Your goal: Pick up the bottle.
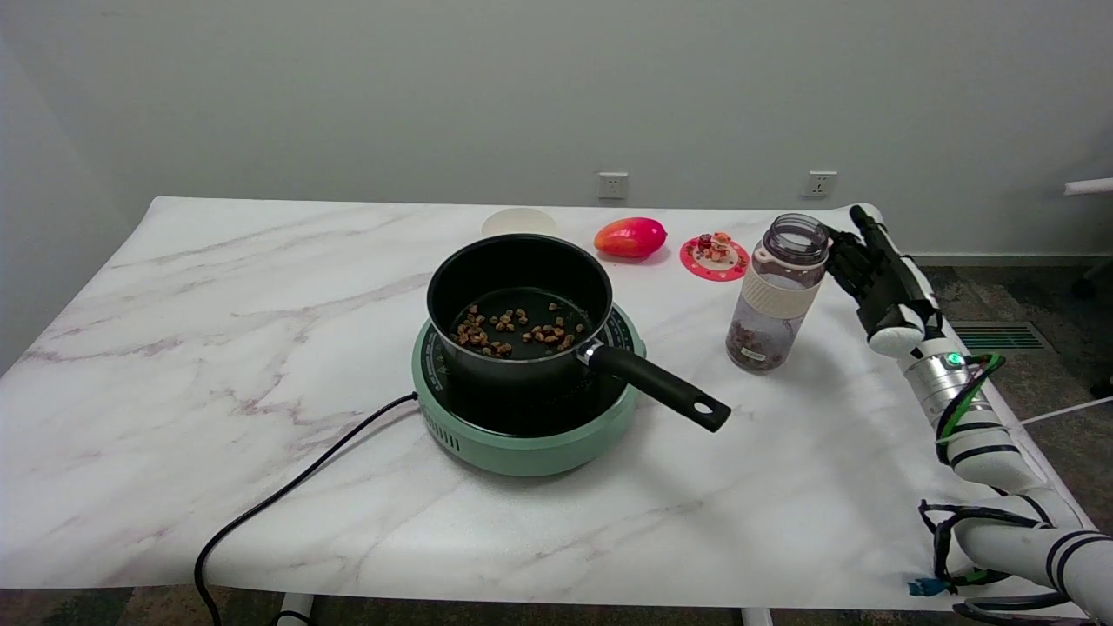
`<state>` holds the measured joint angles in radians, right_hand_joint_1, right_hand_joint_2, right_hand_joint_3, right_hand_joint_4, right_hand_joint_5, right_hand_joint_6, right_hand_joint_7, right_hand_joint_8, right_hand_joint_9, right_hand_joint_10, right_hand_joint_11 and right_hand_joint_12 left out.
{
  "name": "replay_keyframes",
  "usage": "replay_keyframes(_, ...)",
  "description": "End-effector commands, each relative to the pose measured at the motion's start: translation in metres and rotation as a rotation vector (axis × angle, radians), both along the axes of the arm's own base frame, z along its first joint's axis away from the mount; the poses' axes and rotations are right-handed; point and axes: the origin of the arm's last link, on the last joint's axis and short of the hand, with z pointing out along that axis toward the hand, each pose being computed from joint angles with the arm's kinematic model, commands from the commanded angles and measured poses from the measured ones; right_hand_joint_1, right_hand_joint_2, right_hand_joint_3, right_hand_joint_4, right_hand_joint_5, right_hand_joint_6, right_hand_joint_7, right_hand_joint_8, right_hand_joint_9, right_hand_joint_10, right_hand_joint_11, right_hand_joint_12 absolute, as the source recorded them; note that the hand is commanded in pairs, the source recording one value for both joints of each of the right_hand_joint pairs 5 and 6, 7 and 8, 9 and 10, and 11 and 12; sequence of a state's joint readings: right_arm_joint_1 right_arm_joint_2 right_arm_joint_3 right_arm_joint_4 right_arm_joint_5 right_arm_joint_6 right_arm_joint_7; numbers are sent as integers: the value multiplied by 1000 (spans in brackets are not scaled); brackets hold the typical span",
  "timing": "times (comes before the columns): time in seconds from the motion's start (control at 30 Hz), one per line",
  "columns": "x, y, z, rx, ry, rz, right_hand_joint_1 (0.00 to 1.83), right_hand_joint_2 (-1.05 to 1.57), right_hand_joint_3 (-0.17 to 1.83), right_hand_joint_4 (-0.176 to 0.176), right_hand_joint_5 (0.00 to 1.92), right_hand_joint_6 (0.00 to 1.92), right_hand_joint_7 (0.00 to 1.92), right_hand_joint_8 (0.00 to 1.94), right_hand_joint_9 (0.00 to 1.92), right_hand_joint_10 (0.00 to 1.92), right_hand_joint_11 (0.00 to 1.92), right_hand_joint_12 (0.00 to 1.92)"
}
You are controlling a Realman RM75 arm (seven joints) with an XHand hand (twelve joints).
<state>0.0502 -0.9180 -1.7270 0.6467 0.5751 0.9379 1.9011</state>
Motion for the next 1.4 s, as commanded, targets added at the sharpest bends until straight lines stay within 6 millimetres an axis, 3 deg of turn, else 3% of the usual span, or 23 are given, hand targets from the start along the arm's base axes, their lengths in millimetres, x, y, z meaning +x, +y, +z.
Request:
replay_keyframes(0.03, 5, -32, -26, 106, 26, -6, 1217, -1005, 1008, 0, 61, 61, 387, 387, 337, 337, 358, 358)
replay_keyframes(0.7, 0, -44, -43, 143, 13, -20, 1226, -1014, 1002, 0, 86, 86, 393, 393, 331, 331, 346, 346)
replay_keyframes(0.73, 8, -51, -69, 261, -44, 31, 1228, -1014, 994, 0, 87, 87, 394, 394, 331, 331, 346, 346)
replay_keyframes(0.77, 8, -52, -72, 277, -52, 37, 1231, -1013, 984, 0, 89, 89, 394, 394, 330, 330, 346, 346)
replay_keyframes(0.8, -1, -44, -44, 145, 13, -22, 1232, -1012, 980, 0, 91, 91, 395, 395, 330, 330, 345, 345)
replay_keyframes(1.23, -1, -42, -44, 149, 15, -19, 1281, -904, 902, 0, 111, 111, 462, 462, 332, 332, 306, 306)
replay_keyframes(1.33, -1, -42, -45, 150, 16, -17, 1346, -750, 760, 0, 120, 120, 518, 518, 340, 340, 289, 289)
replay_keyframes(1.4, -2, -41, -45, 151, 17, -17, 1374, -653, 806, 0, 128, 128, 548, 548, 345, 345, 286, 286)
